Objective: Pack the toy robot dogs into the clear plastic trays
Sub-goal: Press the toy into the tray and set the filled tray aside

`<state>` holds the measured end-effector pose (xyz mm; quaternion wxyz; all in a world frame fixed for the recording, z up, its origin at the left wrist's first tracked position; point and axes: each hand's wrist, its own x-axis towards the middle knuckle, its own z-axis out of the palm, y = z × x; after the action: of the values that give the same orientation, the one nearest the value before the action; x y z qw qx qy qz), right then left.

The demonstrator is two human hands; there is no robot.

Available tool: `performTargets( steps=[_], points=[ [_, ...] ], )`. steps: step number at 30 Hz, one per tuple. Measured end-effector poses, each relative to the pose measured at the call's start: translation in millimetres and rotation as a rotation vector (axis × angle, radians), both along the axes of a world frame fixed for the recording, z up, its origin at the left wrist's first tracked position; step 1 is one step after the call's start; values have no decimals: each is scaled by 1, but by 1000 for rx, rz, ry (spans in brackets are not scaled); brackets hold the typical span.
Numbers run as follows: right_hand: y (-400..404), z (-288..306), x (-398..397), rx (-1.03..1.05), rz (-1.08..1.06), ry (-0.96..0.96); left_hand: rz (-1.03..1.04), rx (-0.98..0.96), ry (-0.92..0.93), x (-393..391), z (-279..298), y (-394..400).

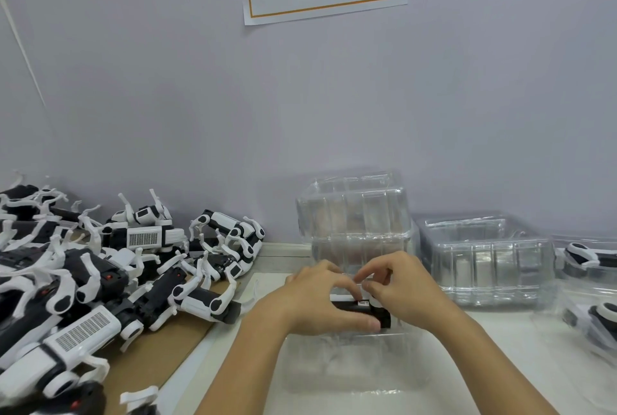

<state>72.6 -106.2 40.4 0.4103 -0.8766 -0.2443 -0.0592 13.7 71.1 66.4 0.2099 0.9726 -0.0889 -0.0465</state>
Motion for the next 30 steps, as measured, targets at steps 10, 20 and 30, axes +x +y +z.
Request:
performTargets(
  steps=[10, 20, 30],
  points=[
    [-3, 2, 0, 35, 21, -22, -41, 110, 30, -7, 0, -6],
    [-26, 30, -2, 338, -44, -20, -68, 108, -117, -13, 17, -17],
    [-41, 98, -34, 446, 22, -187, -70, 3, -447, -33, 59, -18]
  ],
)
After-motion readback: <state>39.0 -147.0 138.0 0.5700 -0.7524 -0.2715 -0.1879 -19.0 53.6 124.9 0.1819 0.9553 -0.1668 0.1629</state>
